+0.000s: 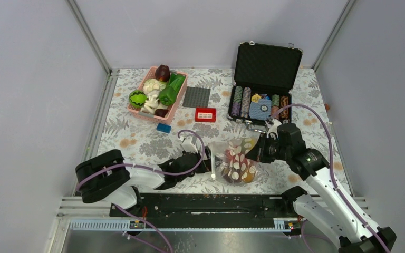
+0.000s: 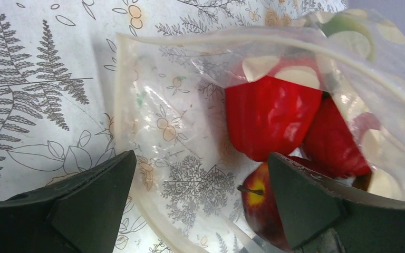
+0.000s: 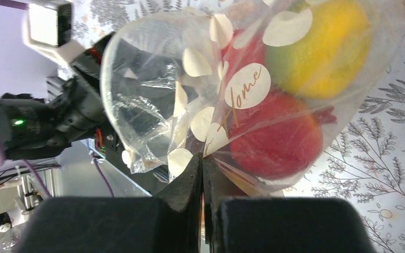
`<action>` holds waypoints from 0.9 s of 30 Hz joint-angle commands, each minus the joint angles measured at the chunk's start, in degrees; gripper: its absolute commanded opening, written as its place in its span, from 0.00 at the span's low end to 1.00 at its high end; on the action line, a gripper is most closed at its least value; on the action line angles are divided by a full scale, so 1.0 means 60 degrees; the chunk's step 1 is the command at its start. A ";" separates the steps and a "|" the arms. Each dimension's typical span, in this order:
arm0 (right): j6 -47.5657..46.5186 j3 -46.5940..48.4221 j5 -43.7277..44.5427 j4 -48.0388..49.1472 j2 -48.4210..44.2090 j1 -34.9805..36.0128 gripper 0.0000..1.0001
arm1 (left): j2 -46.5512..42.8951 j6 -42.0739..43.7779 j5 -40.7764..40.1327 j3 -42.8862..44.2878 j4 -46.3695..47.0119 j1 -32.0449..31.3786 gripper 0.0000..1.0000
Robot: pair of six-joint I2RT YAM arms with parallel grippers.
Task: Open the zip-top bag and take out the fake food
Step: Pick up the fake fruit from the zipper food storage bag.
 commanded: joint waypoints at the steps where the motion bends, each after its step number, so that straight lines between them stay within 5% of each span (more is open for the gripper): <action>1: -0.0395 -0.0163 0.0300 0.0097 0.0216 0.0068 0.00 | -0.0648 0.0426 0.0335 0.0476 -0.0039 0.0027 0.99; 8: -0.1259 0.1184 0.0403 -0.0416 0.0841 0.0072 0.00 | -0.1685 0.1007 0.0980 0.0718 -0.0541 0.0023 0.99; 15: -0.1035 -0.0263 0.0434 0.0901 0.1394 0.0072 0.00 | -0.0920 0.1431 0.2675 0.1311 -0.0230 0.0023 0.95; 20: -0.0958 -0.0749 0.1132 0.0930 0.1323 0.0072 0.00 | 0.0417 0.0864 0.3830 0.0903 0.1477 0.0023 0.86; 27: -0.0887 -0.1234 0.1351 0.0945 0.1012 0.0072 0.00 | 0.0484 0.0371 0.3515 0.0117 0.1989 -0.0057 0.82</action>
